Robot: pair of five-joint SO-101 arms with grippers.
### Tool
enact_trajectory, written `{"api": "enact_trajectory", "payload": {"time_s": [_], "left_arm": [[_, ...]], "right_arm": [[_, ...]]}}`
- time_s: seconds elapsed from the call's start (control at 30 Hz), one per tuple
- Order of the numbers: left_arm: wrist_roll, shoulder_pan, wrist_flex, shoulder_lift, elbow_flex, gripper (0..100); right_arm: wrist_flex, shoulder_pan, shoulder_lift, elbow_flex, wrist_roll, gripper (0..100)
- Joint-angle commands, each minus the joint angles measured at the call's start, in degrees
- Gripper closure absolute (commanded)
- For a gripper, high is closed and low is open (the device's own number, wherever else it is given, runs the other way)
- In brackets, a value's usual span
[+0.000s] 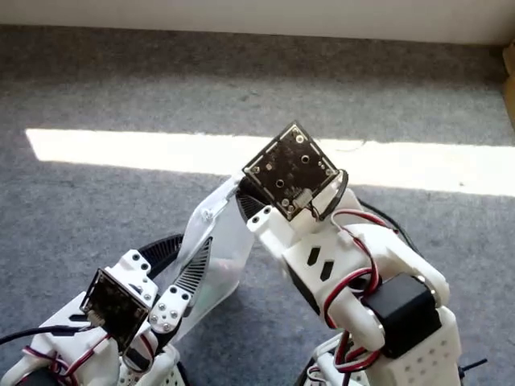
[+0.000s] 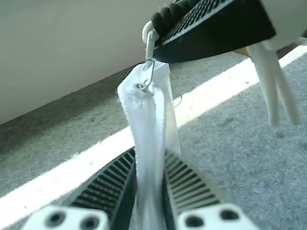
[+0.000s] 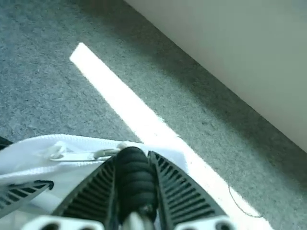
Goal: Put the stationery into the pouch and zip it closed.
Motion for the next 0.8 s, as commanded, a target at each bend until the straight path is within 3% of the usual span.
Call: {"api": "enact_trajectory", "payload": {"time_s": [0.0, 0.47, 0.77], "left_arm": [[0.4, 1.2, 2.3, -1.0, -5.0, 100], [0.4, 1.2, 2.3, -1.0, -5.1, 100], [0.3, -0.5, 2.2, -1.0, -5.1, 100]], "right_arm": [[-4.2, 9.3, -0.3, 1.2, 1.7, 99.3], [-1.4, 17.8, -0.5, 5.4, 12.8, 99.3], [1.7, 18.2, -0.5, 5.1, 13.5, 99.3]]}}
